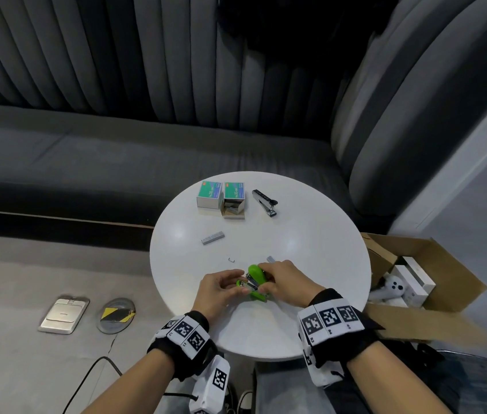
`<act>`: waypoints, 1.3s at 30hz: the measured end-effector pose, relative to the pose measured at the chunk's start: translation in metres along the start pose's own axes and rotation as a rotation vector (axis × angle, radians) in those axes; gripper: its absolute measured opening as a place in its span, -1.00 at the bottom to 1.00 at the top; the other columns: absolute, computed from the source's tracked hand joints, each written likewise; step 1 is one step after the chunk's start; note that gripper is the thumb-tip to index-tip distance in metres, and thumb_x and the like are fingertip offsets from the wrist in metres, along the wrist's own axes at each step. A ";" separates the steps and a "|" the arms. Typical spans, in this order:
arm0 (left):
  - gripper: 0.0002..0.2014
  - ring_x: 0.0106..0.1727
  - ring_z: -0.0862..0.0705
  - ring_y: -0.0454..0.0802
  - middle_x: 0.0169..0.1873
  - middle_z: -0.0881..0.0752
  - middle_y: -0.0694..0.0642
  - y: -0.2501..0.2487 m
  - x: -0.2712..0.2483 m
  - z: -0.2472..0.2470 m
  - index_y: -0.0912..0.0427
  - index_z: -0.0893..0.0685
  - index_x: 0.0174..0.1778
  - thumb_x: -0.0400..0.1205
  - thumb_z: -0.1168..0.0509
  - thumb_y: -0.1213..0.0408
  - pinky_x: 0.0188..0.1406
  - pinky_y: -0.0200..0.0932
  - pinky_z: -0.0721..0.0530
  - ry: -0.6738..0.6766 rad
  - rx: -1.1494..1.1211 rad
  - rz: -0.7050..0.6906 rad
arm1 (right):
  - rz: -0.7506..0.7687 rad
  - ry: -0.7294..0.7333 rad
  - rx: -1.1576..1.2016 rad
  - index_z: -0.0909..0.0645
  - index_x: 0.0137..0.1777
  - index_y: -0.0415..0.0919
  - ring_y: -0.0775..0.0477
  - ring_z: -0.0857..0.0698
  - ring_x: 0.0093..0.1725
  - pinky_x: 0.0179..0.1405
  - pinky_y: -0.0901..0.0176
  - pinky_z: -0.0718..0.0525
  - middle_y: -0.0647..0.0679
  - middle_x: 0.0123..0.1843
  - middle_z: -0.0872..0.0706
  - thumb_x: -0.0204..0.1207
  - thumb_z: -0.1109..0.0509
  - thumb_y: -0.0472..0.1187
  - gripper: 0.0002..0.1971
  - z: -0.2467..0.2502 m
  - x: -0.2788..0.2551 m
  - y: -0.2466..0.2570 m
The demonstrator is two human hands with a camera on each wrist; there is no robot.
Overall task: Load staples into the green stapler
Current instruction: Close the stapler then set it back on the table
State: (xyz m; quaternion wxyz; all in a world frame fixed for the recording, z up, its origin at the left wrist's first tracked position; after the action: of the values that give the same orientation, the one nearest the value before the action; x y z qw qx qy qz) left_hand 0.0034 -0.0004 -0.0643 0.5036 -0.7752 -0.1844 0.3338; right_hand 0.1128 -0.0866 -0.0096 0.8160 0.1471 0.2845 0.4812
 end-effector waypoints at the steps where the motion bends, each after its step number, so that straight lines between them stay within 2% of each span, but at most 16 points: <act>1: -0.60 0.04 -0.66 0.55 -0.07 -0.69 0.58 0.000 0.000 0.000 0.43 -0.69 -0.03 0.21 -0.52 0.63 0.24 0.46 -0.56 0.007 0.011 -0.003 | -0.002 0.003 -0.004 -0.58 0.00 -0.25 -0.22 -0.52 0.08 -0.08 0.09 -0.43 -0.22 -0.09 -0.54 0.47 -0.35 -0.26 -0.86 0.000 0.000 0.000; 4: -0.60 0.03 -0.67 0.54 -0.06 -0.70 0.58 0.000 0.000 0.000 0.42 -0.70 -0.03 0.21 -0.53 0.61 0.24 0.46 -0.57 0.016 0.006 0.000 | 0.001 -0.006 0.002 -0.58 -0.02 -0.23 -0.14 -0.45 -0.07 -0.14 0.12 -0.38 -0.15 -0.11 -0.50 0.47 -0.35 -0.26 -0.88 0.001 0.000 0.000; 7: -0.64 0.01 -0.69 0.41 -0.10 -0.73 0.47 -0.002 0.001 0.000 0.27 -0.73 -0.10 0.21 -0.53 0.59 0.25 0.39 -0.59 0.021 0.013 -0.005 | 0.014 -0.072 0.162 -0.61 -0.01 -0.26 -0.13 -0.55 -0.11 -0.23 0.23 -0.47 -0.13 -0.15 -0.58 0.44 -0.39 -0.30 -0.86 -0.001 -0.002 -0.005; 9: -0.64 0.00 -0.69 0.36 -0.13 -0.74 0.39 -0.003 0.002 0.000 0.21 -0.72 -0.12 0.21 -0.54 0.57 0.24 0.34 -0.61 0.036 -0.001 -0.004 | -0.010 -0.143 0.365 -0.64 0.14 -0.24 -0.04 -0.64 -0.11 -0.16 0.46 -0.54 -0.10 -0.11 -0.68 0.41 -0.44 -0.36 -0.71 -0.006 -0.006 -0.011; 12: -0.65 -0.02 -0.68 0.26 -0.15 -0.72 0.31 -0.003 0.005 0.000 0.22 -0.67 -0.06 0.33 -0.43 0.66 0.17 0.20 -0.66 0.043 0.008 -0.005 | -0.062 -0.277 0.558 -0.61 0.25 -0.23 -0.08 -0.71 -0.01 -0.04 0.36 -0.66 -0.15 0.03 -0.74 0.37 -0.50 -0.37 -0.58 -0.014 -0.009 -0.020; 14: -0.66 -0.04 -0.68 0.26 -0.16 -0.72 0.32 -0.001 0.006 0.000 0.32 -0.66 0.00 0.35 -0.41 0.68 0.12 0.16 -0.68 0.042 -0.014 -0.017 | -0.056 -0.328 0.609 -0.64 0.21 -0.20 -0.09 -0.73 0.01 -0.07 0.35 -0.69 -0.11 0.01 -0.75 0.38 -0.48 -0.37 -0.63 -0.019 -0.009 -0.021; 18: -0.67 -0.19 -0.68 0.26 -0.23 -0.71 0.38 0.000 0.004 -0.002 0.59 -0.60 0.06 0.37 -0.35 0.74 -0.28 -0.10 -0.78 0.042 -0.115 -0.033 | -0.025 -0.342 0.571 -0.65 0.23 -0.21 -0.05 -0.69 0.00 -0.13 0.57 -0.61 -0.17 0.04 -0.76 0.43 -0.43 -0.37 -0.65 -0.020 -0.007 -0.018; 22: -0.70 -0.20 -0.68 0.31 -0.11 -0.67 0.53 -0.001 0.003 -0.005 0.69 -0.56 0.06 0.40 -0.28 0.78 -0.28 -0.09 -0.80 0.080 -0.191 -0.057 | 0.003 -0.310 0.489 -0.62 0.27 -0.22 -0.01 -0.63 -0.01 -0.18 0.68 -0.51 -0.11 -0.01 -0.70 0.47 -0.40 -0.35 -0.65 -0.021 -0.005 -0.018; 25: -0.70 -0.10 -0.66 0.36 -0.06 -0.65 0.58 0.000 0.002 -0.004 0.69 -0.56 0.07 0.40 -0.28 0.76 -0.24 -0.08 -0.80 0.086 -0.202 -0.062 | 0.013 -0.303 0.476 -0.62 0.26 -0.25 -0.04 -0.63 0.01 -0.13 0.59 -0.52 -0.11 -0.02 -0.68 0.47 -0.39 -0.37 -0.66 -0.021 -0.005 -0.016; 28: -0.72 -0.09 -0.66 0.37 -0.06 -0.67 0.57 0.002 0.002 -0.003 0.64 -0.61 0.04 0.40 -0.29 0.74 -0.15 -0.02 -0.81 0.090 -0.180 -0.074 | 0.018 -0.275 0.458 -0.63 0.21 -0.31 -0.20 -0.67 0.05 0.00 0.28 -0.57 -0.25 0.00 -0.72 0.47 -0.38 -0.37 -0.70 -0.020 -0.004 -0.015; 29: -0.71 -0.08 -0.67 0.38 -0.07 -0.68 0.55 0.001 0.003 -0.003 0.63 -0.61 0.05 0.40 -0.30 0.74 -0.08 0.04 -0.80 0.096 -0.173 -0.073 | 0.019 -0.267 0.456 -0.64 0.20 -0.31 -0.22 -0.67 0.05 -0.01 0.29 -0.58 -0.28 0.01 -0.73 0.47 -0.38 -0.36 -0.71 -0.020 -0.004 -0.015; 31: -0.66 -0.07 -0.69 0.35 -0.10 -0.71 0.48 0.001 0.004 -0.002 0.59 -0.59 0.11 0.40 -0.31 0.73 0.03 0.15 -0.74 0.087 -0.166 -0.050 | 0.006 -0.262 0.462 -0.66 0.19 -0.26 -0.15 -0.67 -0.02 -0.13 0.51 -0.56 -0.23 0.01 -0.74 0.47 -0.39 -0.34 -0.72 -0.019 -0.004 -0.017; 33: -0.61 -0.15 -0.74 0.25 -0.16 -0.74 0.37 0.000 0.005 -0.002 0.49 -0.57 0.17 0.41 -0.33 0.71 -0.09 0.03 -0.79 0.091 -0.164 -0.027 | -0.024 -0.280 0.544 -0.65 0.23 -0.21 -0.14 -0.71 0.02 -0.02 0.42 -0.67 -0.17 0.00 -0.75 0.46 -0.41 -0.34 -0.67 -0.019 -0.007 -0.019; 35: -0.57 -0.18 -0.76 0.12 -0.13 -0.74 0.27 0.000 0.005 -0.003 0.36 -0.57 0.20 0.41 -0.33 0.71 -0.24 -0.17 -0.78 0.107 -0.166 -0.020 | -0.062 -0.326 0.709 -0.65 0.22 -0.24 -0.18 -0.73 0.01 0.07 0.09 -0.74 -0.12 -0.07 -0.76 0.45 -0.42 -0.39 -0.67 -0.021 -0.010 -0.025; 36: -0.54 -0.12 -0.74 0.08 -0.10 -0.72 0.25 0.000 0.005 -0.003 0.34 -0.56 0.22 0.41 -0.33 0.72 -0.25 -0.23 -0.76 0.110 -0.161 -0.023 | -0.083 -0.350 0.790 -0.65 0.21 -0.26 -0.17 -0.73 -0.02 0.03 0.09 -0.76 -0.13 -0.07 -0.75 0.46 -0.40 -0.42 -0.69 -0.023 -0.011 -0.029; 39: -0.52 0.02 -0.67 0.00 -0.01 -0.68 0.20 0.002 0.004 -0.003 0.33 -0.54 0.24 0.43 -0.29 0.75 -0.29 -0.38 -0.72 0.106 -0.145 -0.039 | -0.133 -0.397 0.990 -0.63 0.12 -0.24 -0.07 -0.71 -0.11 -0.21 0.36 -0.75 -0.15 -0.07 -0.70 0.49 -0.35 -0.46 -0.76 -0.024 -0.016 -0.038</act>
State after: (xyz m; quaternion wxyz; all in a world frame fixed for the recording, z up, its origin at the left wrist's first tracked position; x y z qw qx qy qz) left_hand 0.0080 -0.0003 -0.0664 0.4618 -0.8223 -0.1965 0.2683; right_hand 0.1189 -0.1197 -0.0430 0.7158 0.5841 0.3264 0.1997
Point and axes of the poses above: each hand's wrist, its own x-axis towards the middle knuckle, its own z-axis out of the back of the hand, y = z × x, the point moved 4 cm from there along x, towards the middle knuckle
